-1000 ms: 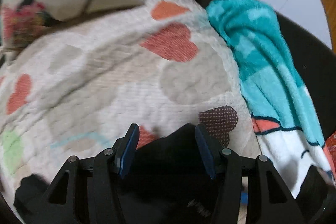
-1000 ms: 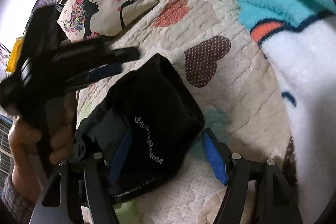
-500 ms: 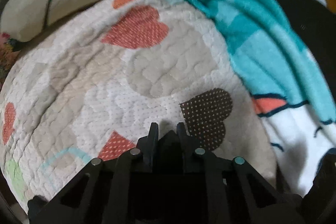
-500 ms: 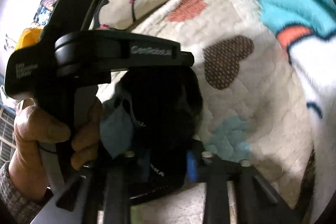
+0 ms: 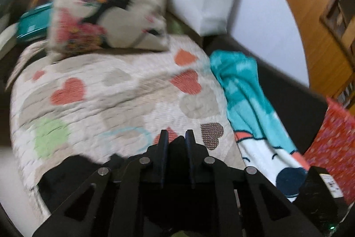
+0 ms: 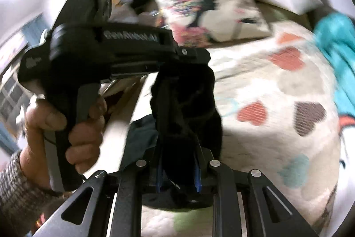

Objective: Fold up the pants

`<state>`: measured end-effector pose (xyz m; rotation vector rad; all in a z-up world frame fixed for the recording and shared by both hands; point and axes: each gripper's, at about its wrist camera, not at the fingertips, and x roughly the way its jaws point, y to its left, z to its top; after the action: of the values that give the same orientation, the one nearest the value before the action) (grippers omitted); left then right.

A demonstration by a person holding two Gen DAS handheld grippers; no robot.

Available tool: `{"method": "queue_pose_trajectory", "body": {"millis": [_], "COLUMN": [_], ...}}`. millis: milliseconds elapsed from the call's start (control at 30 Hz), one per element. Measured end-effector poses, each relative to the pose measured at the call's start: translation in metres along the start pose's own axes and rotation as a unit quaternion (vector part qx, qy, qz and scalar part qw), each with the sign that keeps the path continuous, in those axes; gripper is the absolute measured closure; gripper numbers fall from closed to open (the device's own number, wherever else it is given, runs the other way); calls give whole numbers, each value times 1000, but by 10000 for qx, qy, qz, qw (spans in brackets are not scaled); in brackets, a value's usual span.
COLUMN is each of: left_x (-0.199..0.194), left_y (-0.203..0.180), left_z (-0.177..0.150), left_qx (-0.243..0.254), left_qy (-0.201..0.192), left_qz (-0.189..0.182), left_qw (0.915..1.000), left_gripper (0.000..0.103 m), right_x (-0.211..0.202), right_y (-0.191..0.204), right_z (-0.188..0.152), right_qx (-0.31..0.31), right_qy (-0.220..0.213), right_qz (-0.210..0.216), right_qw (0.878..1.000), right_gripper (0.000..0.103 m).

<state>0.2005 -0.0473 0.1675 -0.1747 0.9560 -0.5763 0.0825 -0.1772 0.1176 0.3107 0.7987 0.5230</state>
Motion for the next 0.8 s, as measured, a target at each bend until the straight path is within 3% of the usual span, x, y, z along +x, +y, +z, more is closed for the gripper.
{"method": "queue_pose_trajectory", "body": {"millis": [233,533,700,800], "left_x": [-57,-45,-43,-48], "left_y": [87,187,214,218], "left_z": [-45,-104,-117,-118], "left_qx": [-1153,-2518,-3098,-3237], "left_qy": [-496,-463,-462,-543], "left_qz": [-135,21,15,36], "left_qw": [9920,9667,9497,9446], "left_gripper": [96,97,97,97], "right_x": [51,123,136,138], "right_y": [72,109,119,128], "right_z": [-14,-42,-46,-43], "right_qx": [-1001,-1724,-1982,-2100], "right_qy": [650,1354,1473,1458], "right_qz": [168,-122,-215,-199], "right_qw": [9927,9756,9688,9666], "right_gripper": [80,80,80,80]}}
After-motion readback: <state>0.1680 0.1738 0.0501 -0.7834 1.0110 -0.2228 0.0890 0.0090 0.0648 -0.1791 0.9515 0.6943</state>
